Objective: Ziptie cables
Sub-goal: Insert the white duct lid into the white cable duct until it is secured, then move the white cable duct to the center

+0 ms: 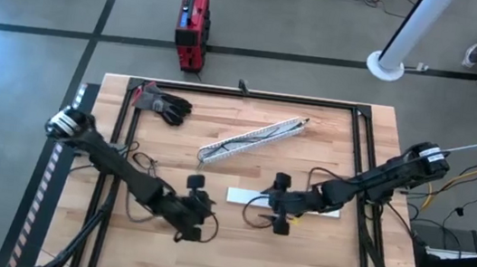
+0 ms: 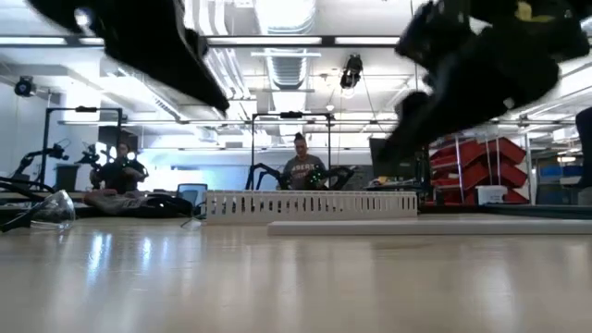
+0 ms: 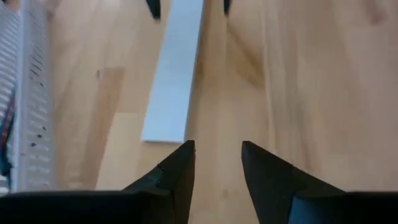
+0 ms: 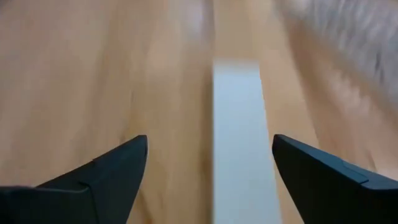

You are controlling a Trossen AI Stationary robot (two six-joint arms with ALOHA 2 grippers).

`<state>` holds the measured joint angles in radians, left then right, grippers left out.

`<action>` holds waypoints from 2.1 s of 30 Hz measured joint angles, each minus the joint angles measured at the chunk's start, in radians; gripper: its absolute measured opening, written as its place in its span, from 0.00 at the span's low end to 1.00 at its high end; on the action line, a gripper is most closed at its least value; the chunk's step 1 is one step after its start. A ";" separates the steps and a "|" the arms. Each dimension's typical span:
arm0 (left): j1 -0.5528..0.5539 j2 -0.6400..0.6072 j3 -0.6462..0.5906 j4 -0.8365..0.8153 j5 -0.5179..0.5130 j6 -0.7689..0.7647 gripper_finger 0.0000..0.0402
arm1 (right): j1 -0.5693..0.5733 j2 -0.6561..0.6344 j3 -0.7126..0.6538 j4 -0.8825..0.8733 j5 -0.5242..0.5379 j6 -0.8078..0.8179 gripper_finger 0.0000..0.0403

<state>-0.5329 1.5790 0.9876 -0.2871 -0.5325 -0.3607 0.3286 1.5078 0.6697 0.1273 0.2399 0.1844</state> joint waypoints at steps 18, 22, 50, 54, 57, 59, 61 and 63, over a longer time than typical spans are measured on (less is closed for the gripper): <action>-0.017 -0.236 -0.392 0.563 -0.235 0.089 0.27 | -0.108 0.217 -0.215 0.760 -0.009 -0.084 0.80; -0.016 -0.233 -0.436 0.666 -0.245 0.107 0.27 | -0.108 0.354 -0.225 0.914 -0.012 -0.128 0.80; 0.012 -0.189 -0.413 0.760 -0.301 0.090 0.26 | -0.160 0.522 -0.137 0.887 -0.122 -0.206 0.66; 0.030 -0.110 -0.411 0.820 -0.315 0.090 0.27 | -0.187 0.524 -0.103 0.822 -0.193 -0.172 0.65; 0.049 -0.041 -0.402 0.884 -0.329 0.090 0.28 | -0.193 0.524 -0.103 0.818 -0.200 -0.175 0.63; 0.062 0.000 -0.388 0.917 -0.359 0.088 0.28 | -0.193 0.524 -0.104 0.819 -0.203 -0.185 0.61; 0.074 0.033 -0.369 0.919 -0.389 0.087 0.28 | -0.194 0.524 -0.105 0.820 -0.204 -0.188 0.60; 0.087 0.058 -0.348 0.919 -0.407 0.087 0.27 | -0.194 0.524 -0.105 0.819 -0.204 -0.180 0.58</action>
<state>-0.4463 1.6367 0.6399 0.6323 -0.9391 -0.2737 0.1349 2.0319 0.5648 0.9461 0.0358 0.0045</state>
